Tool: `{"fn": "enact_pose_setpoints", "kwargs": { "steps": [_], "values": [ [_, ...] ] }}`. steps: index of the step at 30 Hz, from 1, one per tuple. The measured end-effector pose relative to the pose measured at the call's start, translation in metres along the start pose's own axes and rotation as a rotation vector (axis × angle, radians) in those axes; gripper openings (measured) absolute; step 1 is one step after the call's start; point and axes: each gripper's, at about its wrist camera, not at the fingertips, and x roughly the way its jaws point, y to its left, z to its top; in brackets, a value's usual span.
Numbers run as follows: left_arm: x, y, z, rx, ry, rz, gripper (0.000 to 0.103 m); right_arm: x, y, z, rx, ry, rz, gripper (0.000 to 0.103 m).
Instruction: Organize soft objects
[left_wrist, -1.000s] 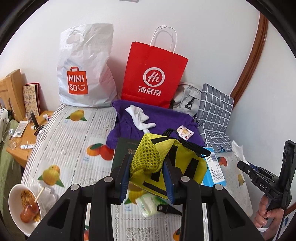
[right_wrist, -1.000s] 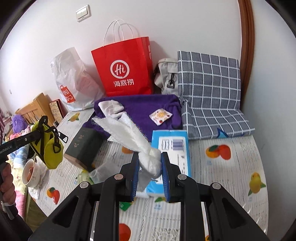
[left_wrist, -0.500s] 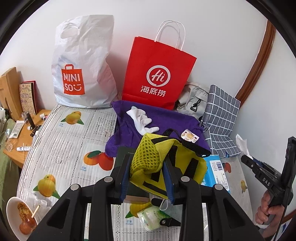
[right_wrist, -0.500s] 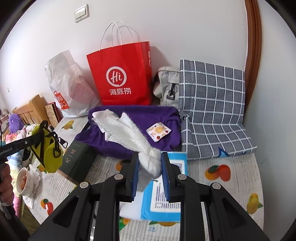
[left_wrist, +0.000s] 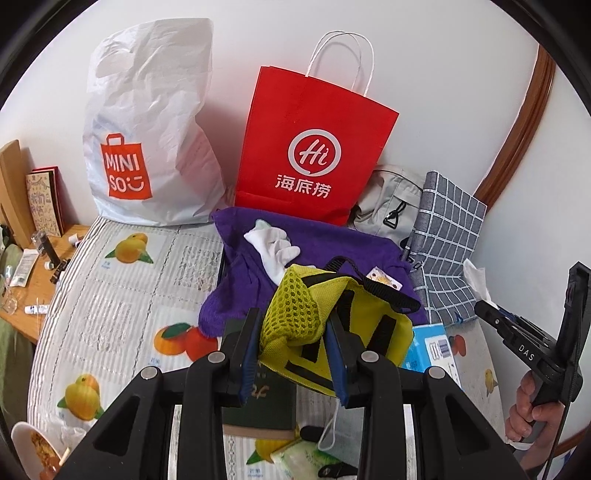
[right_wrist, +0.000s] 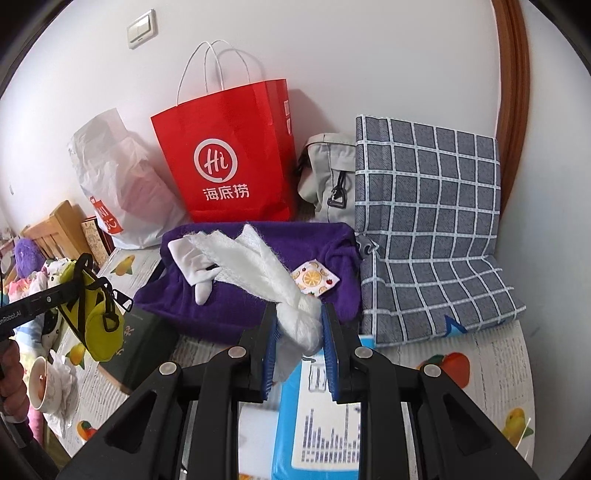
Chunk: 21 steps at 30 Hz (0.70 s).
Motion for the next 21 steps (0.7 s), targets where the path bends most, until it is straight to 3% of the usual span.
{"fn": "enact_pose_setpoints", "kwargs": {
  "steps": [21],
  "values": [
    [0.056, 0.010, 0.040, -0.026, 0.023, 0.035, 0.031, 0.061, -0.010, 0.040, 0.005, 0.016, 0.026, 0.023]
  ]
}}
